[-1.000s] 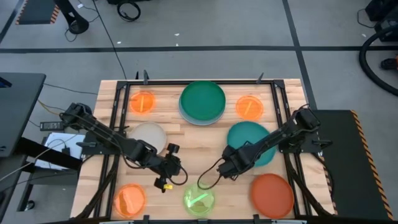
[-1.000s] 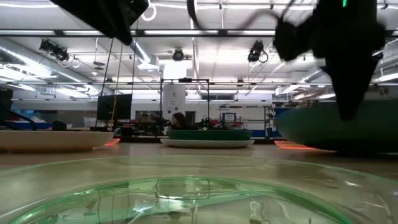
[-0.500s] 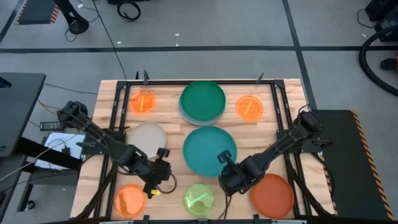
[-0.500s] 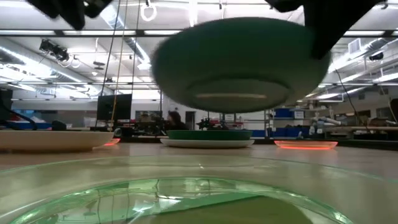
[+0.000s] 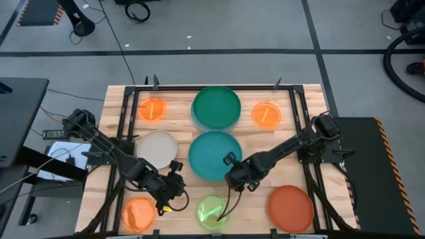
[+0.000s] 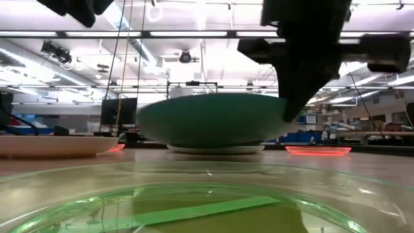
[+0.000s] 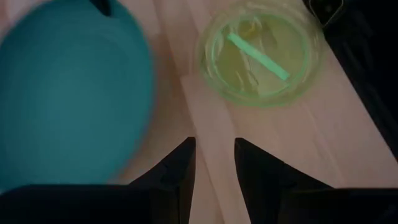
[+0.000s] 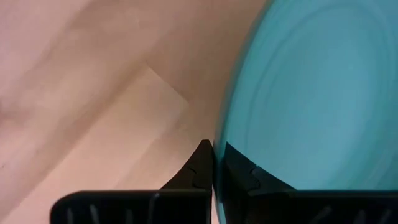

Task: Stack plastic plates
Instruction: Stack the dark blue plate on top of the dark green plate

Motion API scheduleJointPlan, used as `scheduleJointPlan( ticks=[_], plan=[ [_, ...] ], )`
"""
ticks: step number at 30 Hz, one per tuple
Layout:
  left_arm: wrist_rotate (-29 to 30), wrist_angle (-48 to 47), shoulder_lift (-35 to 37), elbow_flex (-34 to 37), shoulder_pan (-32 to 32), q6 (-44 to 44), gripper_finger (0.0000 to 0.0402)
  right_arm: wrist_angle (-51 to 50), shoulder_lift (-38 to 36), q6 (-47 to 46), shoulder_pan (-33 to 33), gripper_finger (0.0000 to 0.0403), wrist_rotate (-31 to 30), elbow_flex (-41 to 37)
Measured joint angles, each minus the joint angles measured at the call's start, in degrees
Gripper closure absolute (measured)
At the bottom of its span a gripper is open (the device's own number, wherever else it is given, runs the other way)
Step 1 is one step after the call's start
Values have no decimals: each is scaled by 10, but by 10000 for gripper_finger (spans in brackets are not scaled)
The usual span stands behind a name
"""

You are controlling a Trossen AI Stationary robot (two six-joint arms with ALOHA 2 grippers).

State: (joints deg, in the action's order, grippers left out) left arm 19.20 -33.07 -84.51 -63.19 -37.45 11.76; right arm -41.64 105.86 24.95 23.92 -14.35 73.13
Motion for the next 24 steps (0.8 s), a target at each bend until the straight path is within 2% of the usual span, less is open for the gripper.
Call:
scheduleJointPlan(
  ticks=[2,12,18,24],
  plan=[
    [1,11,-5,-1,4,4,283,16,0,23,3,388,5,-12],
    [1,30,-36,-1,24,-2,283,48,0,20,5,380,6,-55],
    [1,46,-44,-1,39,-10,283,66,0,16,15,351,-10,-56],
    [1,55,-44,-1,58,-25,283,68,-1,-8,32,301,-13,-39]
  ],
)
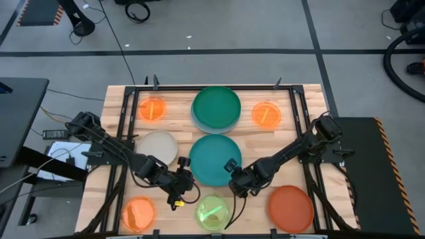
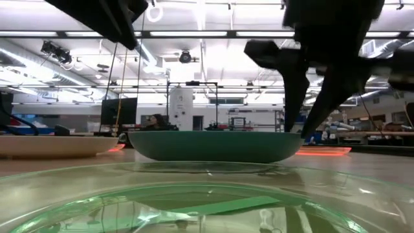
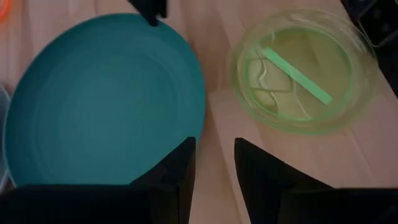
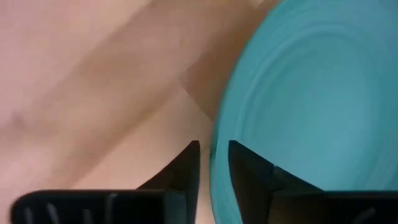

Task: Stack plastic plates
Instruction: Stack the dark blue plate on top of the dark green plate

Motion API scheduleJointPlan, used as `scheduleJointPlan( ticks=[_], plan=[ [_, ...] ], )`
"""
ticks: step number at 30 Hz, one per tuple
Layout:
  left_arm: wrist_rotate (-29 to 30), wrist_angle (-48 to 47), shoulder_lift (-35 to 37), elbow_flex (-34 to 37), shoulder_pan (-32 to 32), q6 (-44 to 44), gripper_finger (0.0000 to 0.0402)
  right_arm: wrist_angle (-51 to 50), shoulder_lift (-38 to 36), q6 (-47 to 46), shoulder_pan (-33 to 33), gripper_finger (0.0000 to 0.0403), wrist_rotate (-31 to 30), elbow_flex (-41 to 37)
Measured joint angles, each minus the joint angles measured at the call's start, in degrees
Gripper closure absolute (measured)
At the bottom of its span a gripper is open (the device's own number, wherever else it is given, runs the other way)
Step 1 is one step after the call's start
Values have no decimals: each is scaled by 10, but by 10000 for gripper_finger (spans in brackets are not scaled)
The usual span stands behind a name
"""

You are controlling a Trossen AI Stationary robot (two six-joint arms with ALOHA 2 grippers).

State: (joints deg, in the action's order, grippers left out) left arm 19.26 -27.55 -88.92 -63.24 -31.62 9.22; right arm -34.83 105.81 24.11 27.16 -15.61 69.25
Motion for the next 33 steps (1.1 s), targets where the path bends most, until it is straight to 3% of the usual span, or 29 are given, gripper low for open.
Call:
scheduleJointPlan(
  ticks=[8,13,21,33],
  plan=[
    [0,1,-32,0,20,9,281,-178,0,-167,52,238,-18,138],
    [-12,35,-72,0,19,22,246,-199,-1,-287,84,231,-54,188],
    [-30,60,-95,0,23,-1,150,-181,-1,-306,109,233,-74,189],
    [-44,86,-133,0,46,-55,158,-170,-1,-334,89,233,-88,189]
  ],
)
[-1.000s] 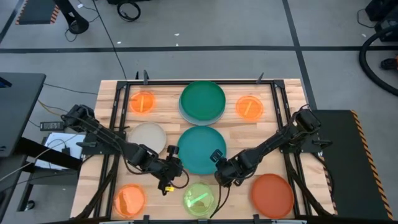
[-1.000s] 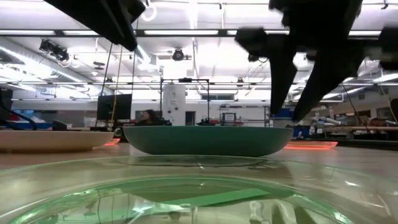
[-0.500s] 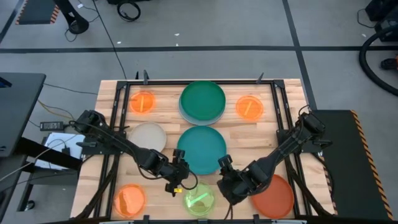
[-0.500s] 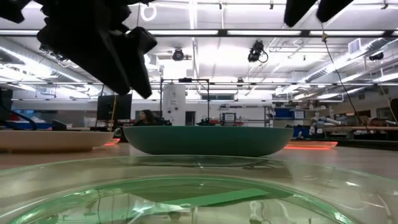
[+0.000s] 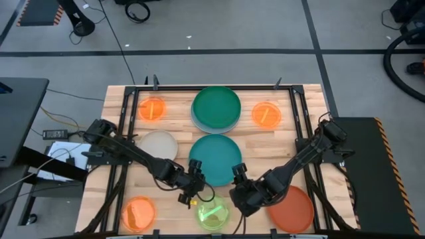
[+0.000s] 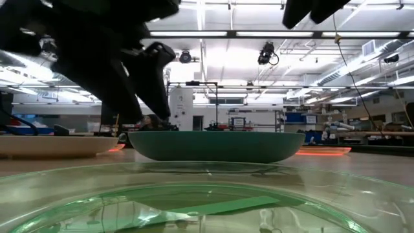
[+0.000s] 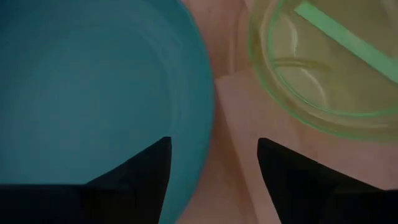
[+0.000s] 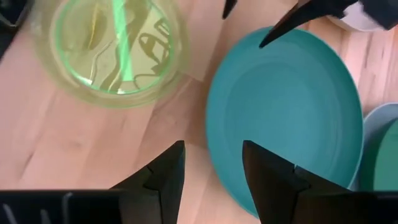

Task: Stack plastic plates
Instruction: Stack the dark blue plate on top of the dark green plate

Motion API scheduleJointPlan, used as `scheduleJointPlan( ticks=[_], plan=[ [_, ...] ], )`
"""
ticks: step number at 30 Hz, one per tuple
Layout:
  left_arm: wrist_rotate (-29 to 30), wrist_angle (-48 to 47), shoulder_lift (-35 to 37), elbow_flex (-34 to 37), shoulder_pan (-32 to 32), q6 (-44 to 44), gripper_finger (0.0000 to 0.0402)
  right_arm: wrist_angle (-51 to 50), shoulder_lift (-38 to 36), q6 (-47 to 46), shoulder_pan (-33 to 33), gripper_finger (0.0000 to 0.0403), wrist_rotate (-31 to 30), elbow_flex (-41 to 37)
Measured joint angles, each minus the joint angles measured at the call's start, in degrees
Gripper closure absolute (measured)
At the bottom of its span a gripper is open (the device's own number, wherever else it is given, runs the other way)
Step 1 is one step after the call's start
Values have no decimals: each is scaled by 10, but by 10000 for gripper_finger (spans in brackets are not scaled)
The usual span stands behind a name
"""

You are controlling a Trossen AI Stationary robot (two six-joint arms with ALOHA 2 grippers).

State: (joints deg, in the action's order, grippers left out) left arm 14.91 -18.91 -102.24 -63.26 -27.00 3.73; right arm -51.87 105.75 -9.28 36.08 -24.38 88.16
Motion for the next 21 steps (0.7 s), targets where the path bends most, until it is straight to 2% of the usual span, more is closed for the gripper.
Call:
scheduleJointPlan(
  ticks=[4,14,17,21],
  plan=[
    [-12,26,-8,0,7,-9,159,4,0,0,-6,233,1,0],
    [-19,16,-71,-1,32,-27,167,9,0,4,-13,234,1,0],
    [-18,19,-70,-1,30,-26,192,9,0,4,-14,234,2,0],
    [-14,19,-69,0,27,-30,251,9,0,4,-15,234,2,0]
  ],
)
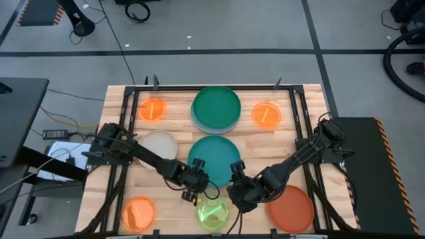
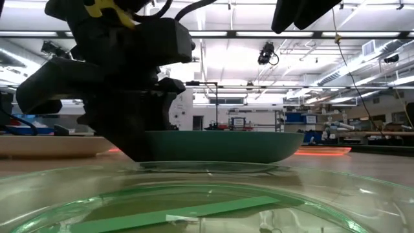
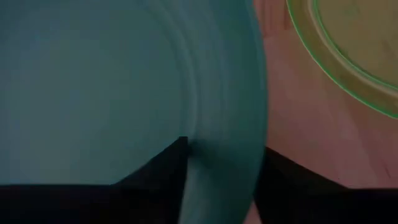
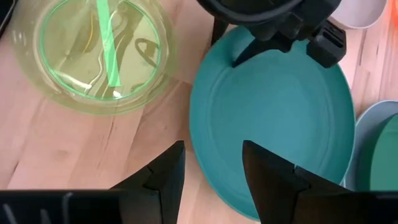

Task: Stack plastic plates
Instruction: Stack the dark blue plate on top of the dark green plate

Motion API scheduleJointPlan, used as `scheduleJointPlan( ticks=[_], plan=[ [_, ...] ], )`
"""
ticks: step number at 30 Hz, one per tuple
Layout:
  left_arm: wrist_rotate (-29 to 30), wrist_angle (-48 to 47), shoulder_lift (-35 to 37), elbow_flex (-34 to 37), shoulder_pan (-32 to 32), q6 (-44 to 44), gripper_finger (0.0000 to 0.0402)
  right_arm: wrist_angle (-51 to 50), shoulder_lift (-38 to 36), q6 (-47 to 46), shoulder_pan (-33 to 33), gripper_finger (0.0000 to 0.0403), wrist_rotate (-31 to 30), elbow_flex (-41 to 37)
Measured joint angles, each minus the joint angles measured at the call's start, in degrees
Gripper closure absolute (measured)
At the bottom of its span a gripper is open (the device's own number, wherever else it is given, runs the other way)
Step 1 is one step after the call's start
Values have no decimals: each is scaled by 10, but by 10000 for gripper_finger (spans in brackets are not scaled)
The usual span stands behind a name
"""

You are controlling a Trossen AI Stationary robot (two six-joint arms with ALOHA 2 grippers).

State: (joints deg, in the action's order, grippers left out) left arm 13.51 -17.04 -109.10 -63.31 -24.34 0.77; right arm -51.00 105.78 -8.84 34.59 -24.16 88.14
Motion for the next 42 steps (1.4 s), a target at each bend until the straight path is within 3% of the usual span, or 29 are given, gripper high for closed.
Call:
scheduleJointPlan(
  ticks=[6,13,19,27,31,36,42],
  plan=[
    [30,-29,1,-19,-12,-25,376,-1,0,0,0,234,-16,0],
    [77,-158,28,-96,-48,-30,380,-20,-6,9,0,234,-21,0],
    [108,-209,108,-97,-39,-38,383,-48,-17,-77,3,234,-19,0],
    [124,-155,143,-84,90,-142,383,-49,-20,-106,3,234,-16,0],
    [123,-104,119,-84,177,-215,383,-50,-20,-105,-1,234,-16,0],
    [61,-56,86,-85,273,-245,383,-49,-20,-107,-2,234,-16,0],
    [45,-10,20,-84,320,-292,383,-45,-19,-106,-3,234,-16,0]
  ],
)
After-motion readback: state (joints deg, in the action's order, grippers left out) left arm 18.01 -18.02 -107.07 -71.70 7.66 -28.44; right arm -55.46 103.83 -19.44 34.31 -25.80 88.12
